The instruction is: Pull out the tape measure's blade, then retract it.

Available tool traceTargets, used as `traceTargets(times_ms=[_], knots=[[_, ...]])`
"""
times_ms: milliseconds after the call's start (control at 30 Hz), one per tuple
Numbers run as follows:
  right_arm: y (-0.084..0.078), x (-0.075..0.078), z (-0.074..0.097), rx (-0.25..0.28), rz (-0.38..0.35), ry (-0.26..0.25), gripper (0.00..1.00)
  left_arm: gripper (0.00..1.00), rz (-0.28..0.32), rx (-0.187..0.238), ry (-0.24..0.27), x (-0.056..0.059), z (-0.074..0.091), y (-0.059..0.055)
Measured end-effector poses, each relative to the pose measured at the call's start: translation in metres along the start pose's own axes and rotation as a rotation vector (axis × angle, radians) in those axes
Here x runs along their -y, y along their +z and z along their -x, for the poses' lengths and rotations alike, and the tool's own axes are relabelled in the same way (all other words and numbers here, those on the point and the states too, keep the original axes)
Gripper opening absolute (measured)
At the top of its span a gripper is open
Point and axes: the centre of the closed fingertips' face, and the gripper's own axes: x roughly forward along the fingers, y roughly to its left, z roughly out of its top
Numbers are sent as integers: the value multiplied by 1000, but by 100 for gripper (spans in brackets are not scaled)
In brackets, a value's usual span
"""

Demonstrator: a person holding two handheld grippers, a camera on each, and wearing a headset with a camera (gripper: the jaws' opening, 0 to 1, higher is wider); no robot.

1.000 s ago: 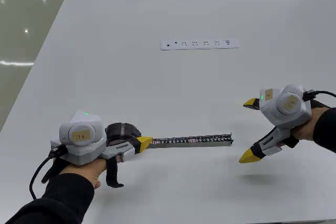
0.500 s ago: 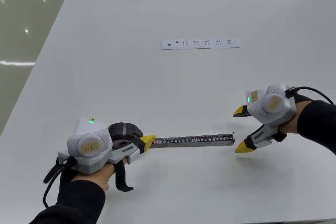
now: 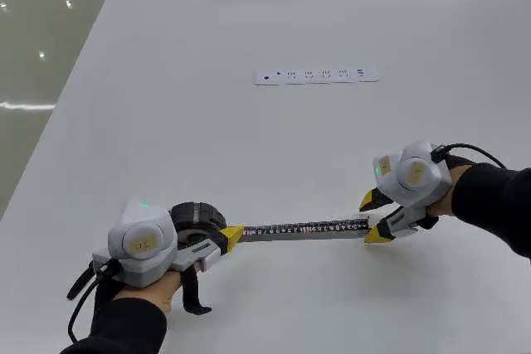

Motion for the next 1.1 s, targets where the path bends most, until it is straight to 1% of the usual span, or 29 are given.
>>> traceTargets(times_ms=[33,133,200,267,333,400,433,500,567,633,667,733,833,867,900,933,1100], knots=[[-3,0,-2,-13,-4,4,23,99,-1,3,1,-1,0,0],[-4,0,-1,-20,-9,5,24,99,1,15,1,-1,1,0],[-4,-2,-1,-23,-5,11,18,99,-14,25,11,-3,3,0],[-5,-4,-2,-31,-17,27,12,99,-15,31,7,-2,3,0],[-5,-4,-2,-31,-25,20,12,99,-19,25,16,-4,3,-2],[-5,-4,-1,-41,-23,15,11,99,-7,32,27,-5,3,0],[-5,-4,-2,-50,-21,14,11,99,8,35,32,-6,3,0],[-4,-4,-2,-72,-24,8,11,99,19,39,36,-7,2,1],[-4,-4,-3,-96,-16,-9,11,99,21,41,42,-7,1,1],[-4,-3,-3,-116,-37,-2,10,96,27,38,54,-6,0,-1],[-4,-1,-4,-120,-35,-1,10,95,24,50,62,-6,0,-1],[-5,-1,-4,-124,-42,-1,10,90,25,47,71,-6,0,-4],[-5,-1,-3,-118,-52,0,9,83,63,43,94,-9,-1,-7],[-5,0,-3,-111,-67,0,9,81,82,35,109,-10,-2,-9],[-5,0,-3,-107,-80,0,9,79,93,26,109,-10,-4,-10],[-5,1,-4,-104,-103,-2,9,78,111,16,110,-9,-5,-12],[-4,0,-4,-112,-115,-13,9,76,122,5,105,0,-9,-11]])
